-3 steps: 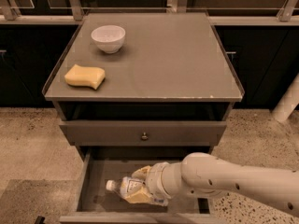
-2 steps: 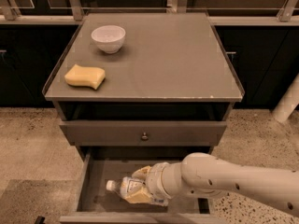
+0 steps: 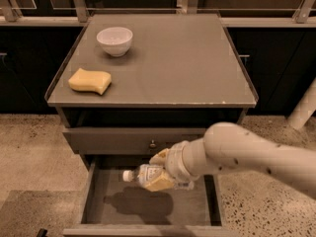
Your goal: Pick blue plastic bottle from middle drawer and place on counter
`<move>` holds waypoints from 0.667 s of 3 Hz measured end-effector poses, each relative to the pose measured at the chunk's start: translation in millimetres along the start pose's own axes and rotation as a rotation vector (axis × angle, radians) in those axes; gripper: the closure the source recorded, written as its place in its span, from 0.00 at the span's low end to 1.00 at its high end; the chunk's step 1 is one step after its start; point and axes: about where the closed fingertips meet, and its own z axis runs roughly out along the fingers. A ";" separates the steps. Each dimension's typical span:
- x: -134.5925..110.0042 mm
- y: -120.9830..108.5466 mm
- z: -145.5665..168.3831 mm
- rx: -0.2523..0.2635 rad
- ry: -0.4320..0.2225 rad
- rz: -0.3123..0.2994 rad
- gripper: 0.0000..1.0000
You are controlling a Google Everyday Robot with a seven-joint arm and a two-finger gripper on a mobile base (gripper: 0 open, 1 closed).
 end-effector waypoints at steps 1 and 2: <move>-39.1 -39.0 -50.8 0.012 0.032 -0.102 1.00; -61.5 -49.8 -97.4 -0.016 0.031 -0.158 1.00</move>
Offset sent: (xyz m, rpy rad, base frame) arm 0.0201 -0.0641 0.1751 -0.0769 -0.0443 0.2281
